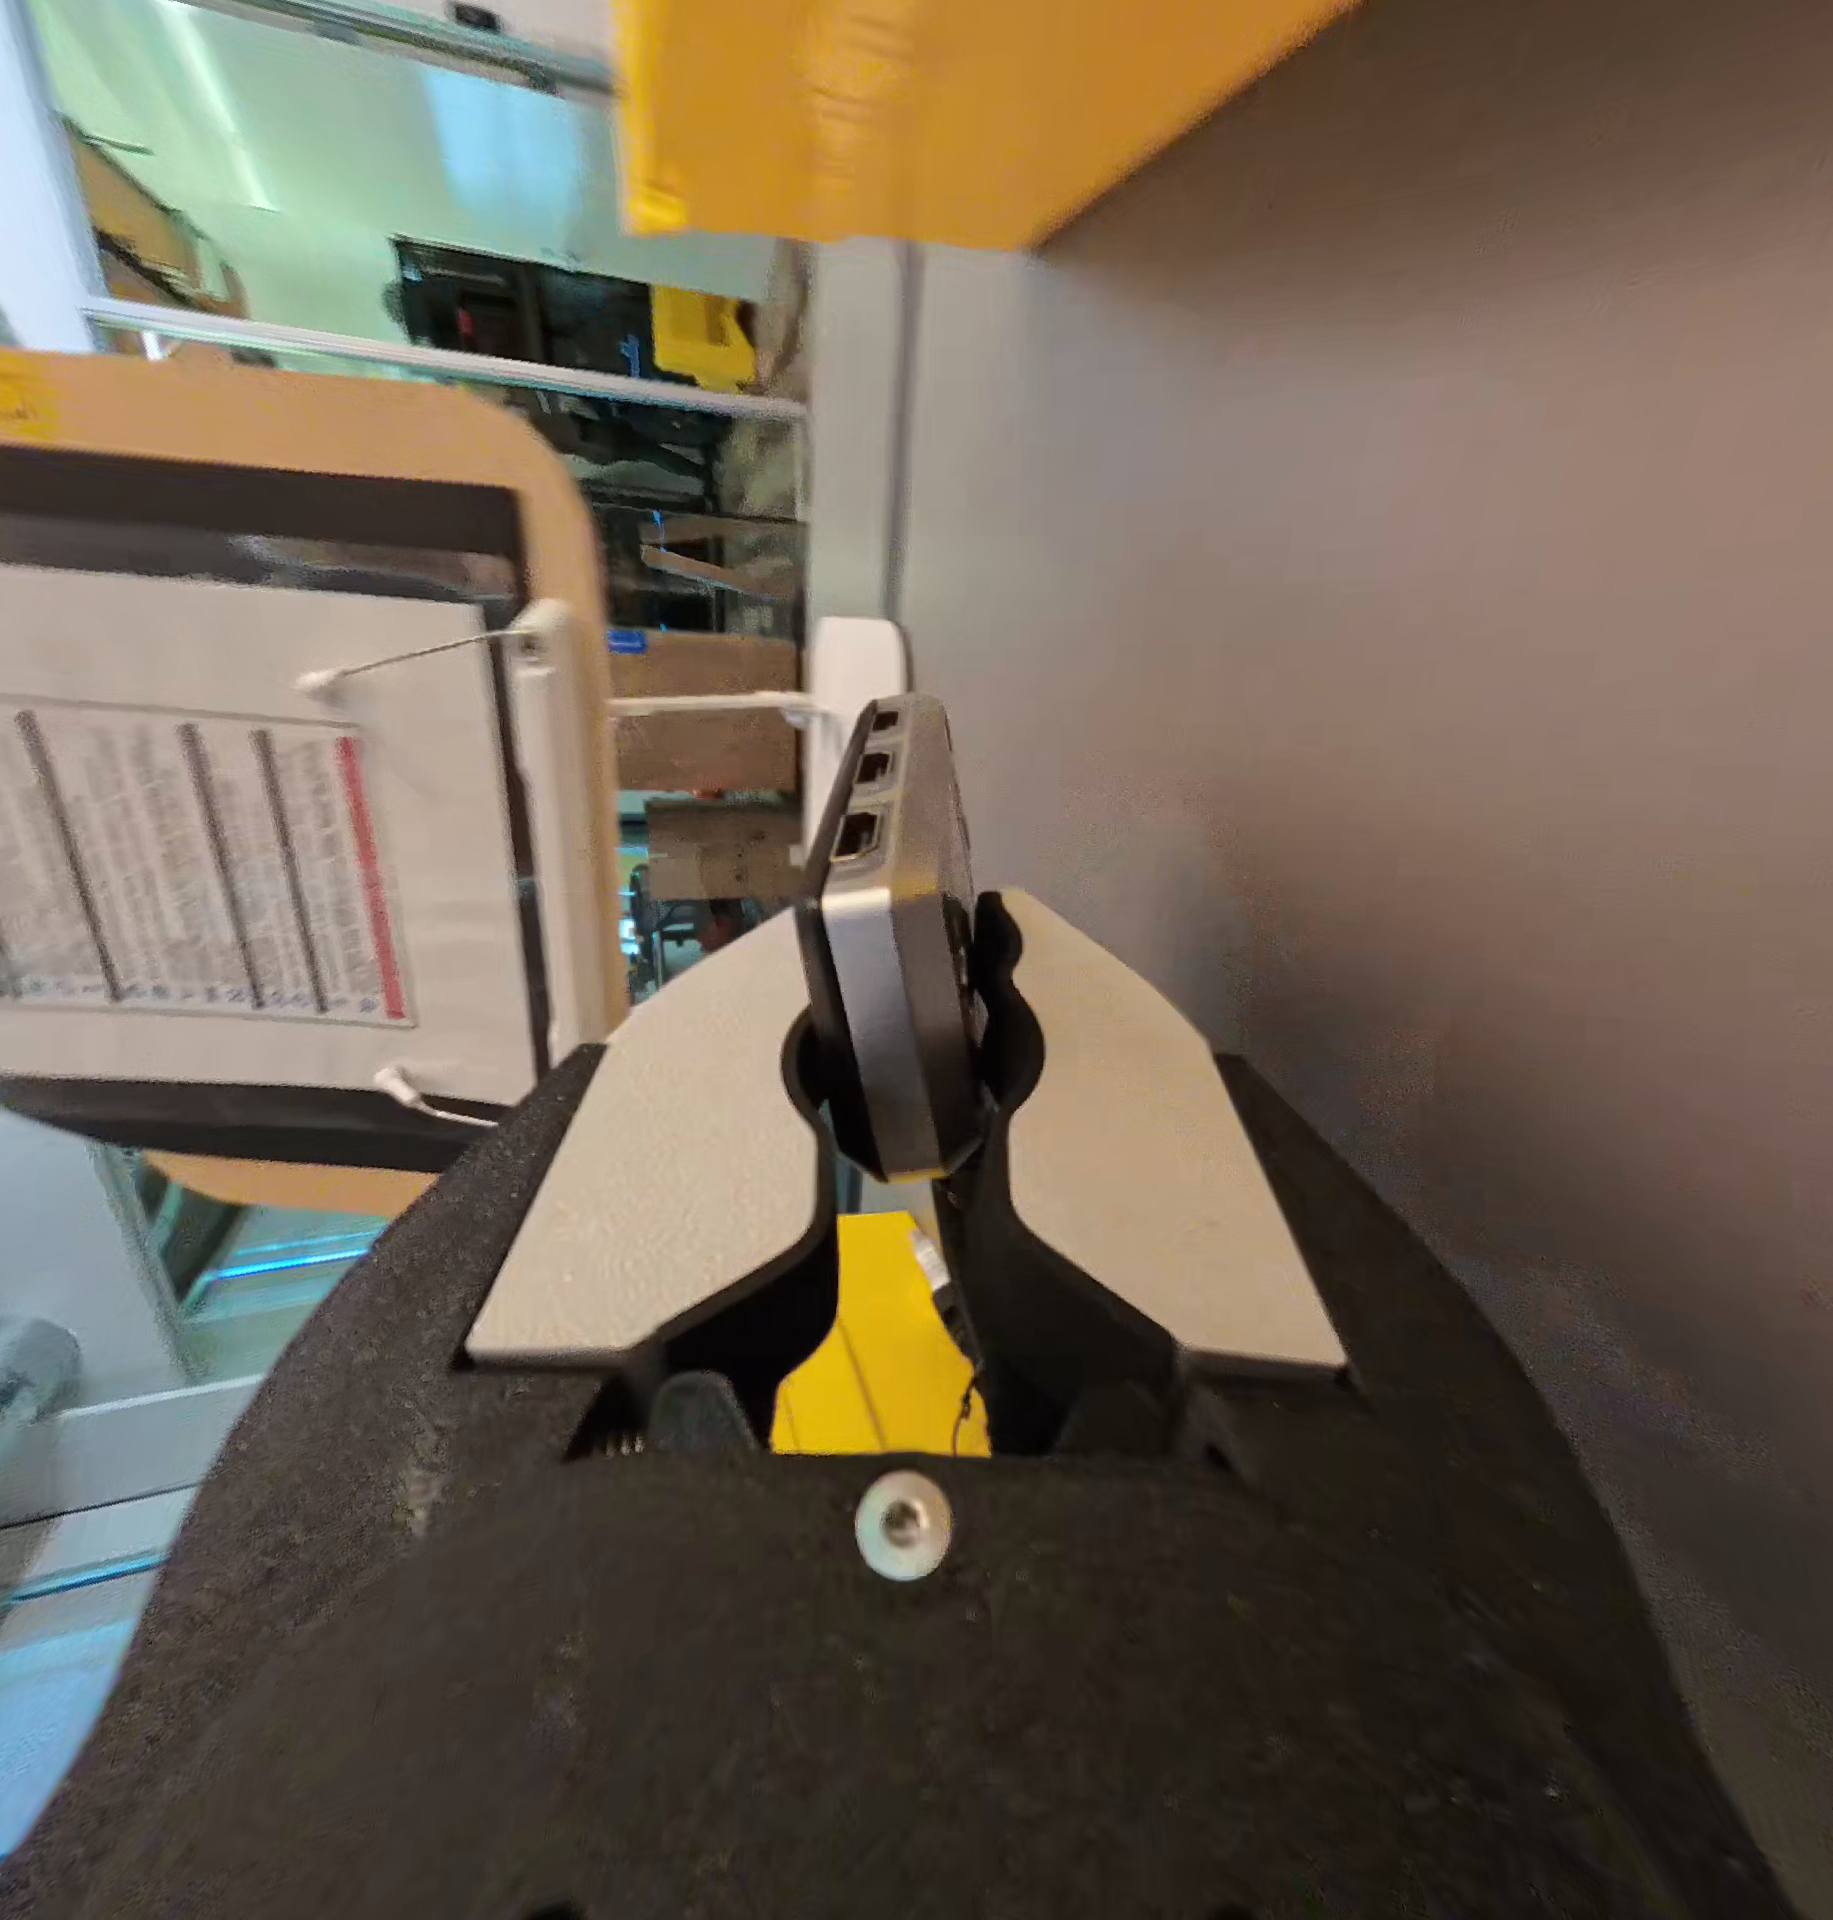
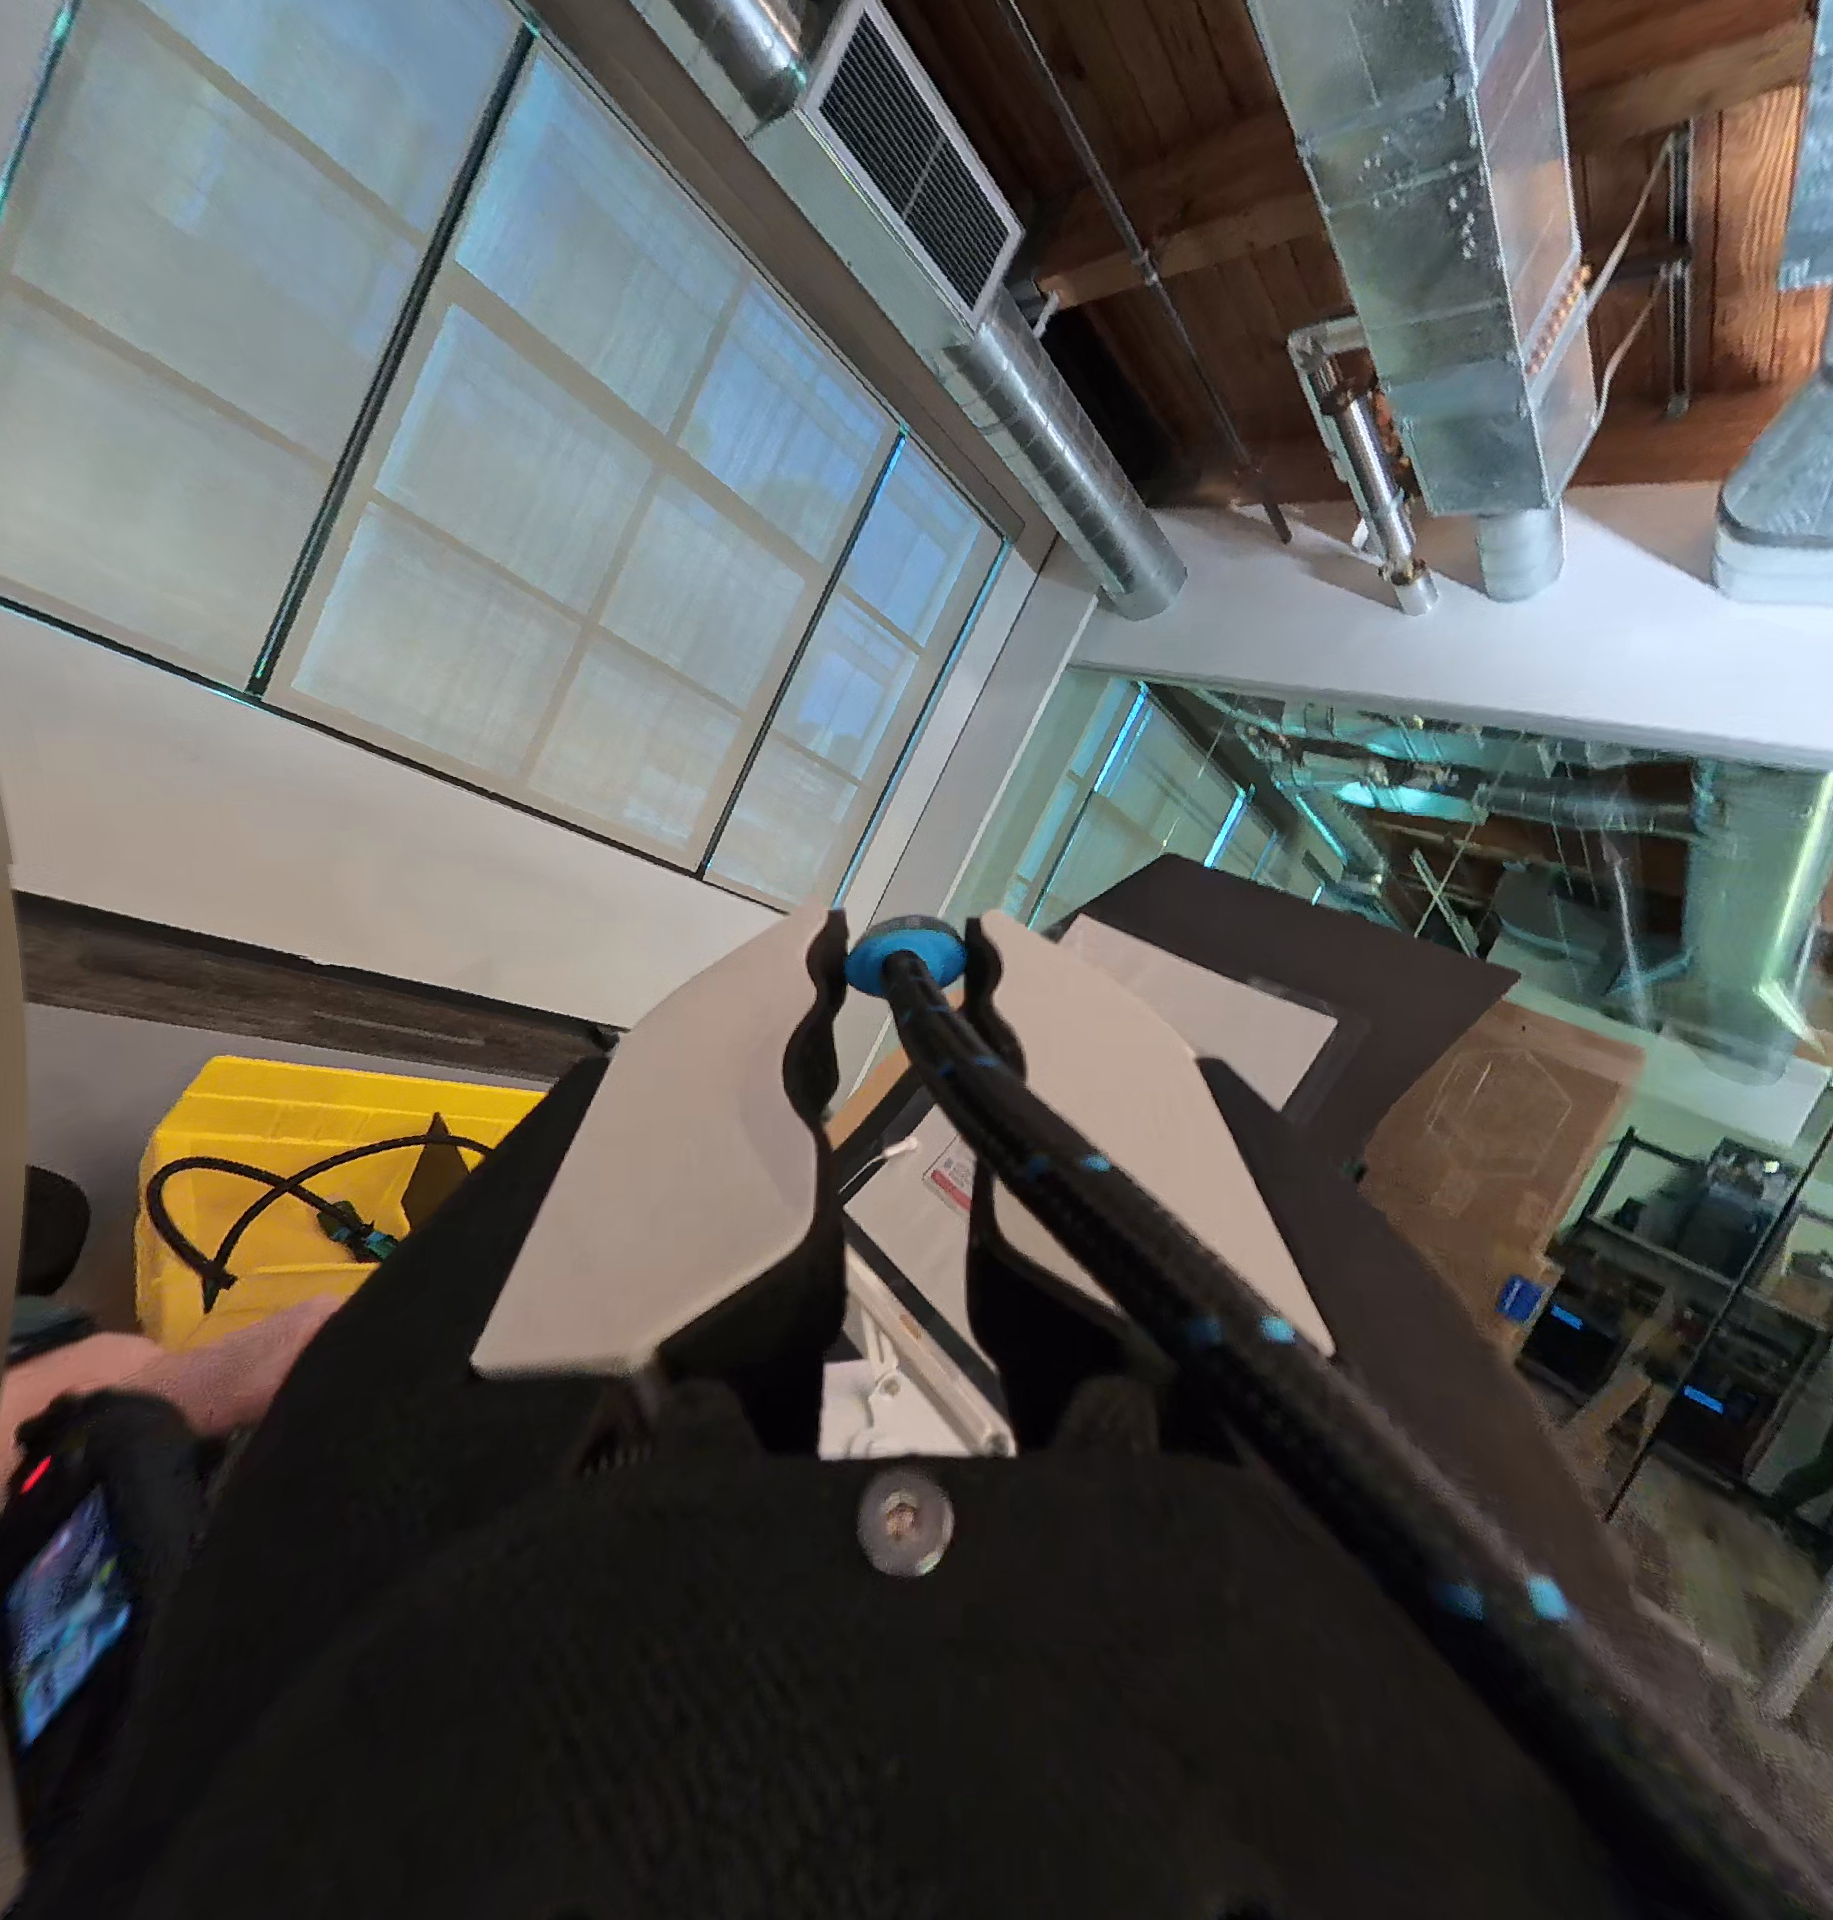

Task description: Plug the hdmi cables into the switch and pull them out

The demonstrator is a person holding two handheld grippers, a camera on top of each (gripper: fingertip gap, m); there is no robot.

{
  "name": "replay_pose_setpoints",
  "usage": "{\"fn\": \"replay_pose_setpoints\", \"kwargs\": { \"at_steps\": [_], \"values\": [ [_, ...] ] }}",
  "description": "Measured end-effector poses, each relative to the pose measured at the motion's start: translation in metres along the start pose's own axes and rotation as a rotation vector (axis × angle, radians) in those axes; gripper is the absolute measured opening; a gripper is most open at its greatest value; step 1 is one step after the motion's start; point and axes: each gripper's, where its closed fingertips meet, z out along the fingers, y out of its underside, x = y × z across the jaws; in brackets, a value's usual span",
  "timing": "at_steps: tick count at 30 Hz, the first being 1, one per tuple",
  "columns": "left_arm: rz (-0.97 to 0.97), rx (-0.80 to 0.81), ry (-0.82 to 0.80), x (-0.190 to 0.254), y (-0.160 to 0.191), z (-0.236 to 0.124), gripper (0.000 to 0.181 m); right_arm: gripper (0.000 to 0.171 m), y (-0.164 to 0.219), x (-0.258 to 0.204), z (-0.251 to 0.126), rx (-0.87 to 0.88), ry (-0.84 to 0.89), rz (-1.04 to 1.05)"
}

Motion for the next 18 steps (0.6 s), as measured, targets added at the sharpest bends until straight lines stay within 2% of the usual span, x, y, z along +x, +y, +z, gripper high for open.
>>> {"fn": "replay_pose_setpoints", "kwargs": {
  "at_steps": [5,9,14,18],
  "values": [
    [-0.167,0.150,-0.157,-0.078,0.003,-0.036,0.025,0.022,0.025,0.002,0.014,-0.082,0.011,0.166],
    [-0.247,0.242,-0.282,-0.126,0.014,-0.066,0.025,0.021,0.055,-0.019,0.033,-0.179,-0.043,0.263],
    [-0.257,0.277,-0.374,-0.149,0.032,-0.086,0.025,0.022,0.092,-0.069,0.059,-0.310,-0.150,0.295],
    [-0.247,0.288,-0.383,-0.154,0.039,-0.091,0.025,0.022,0.108,-0.105,0.069,-0.374,-0.230,0.300]
  ]
}}
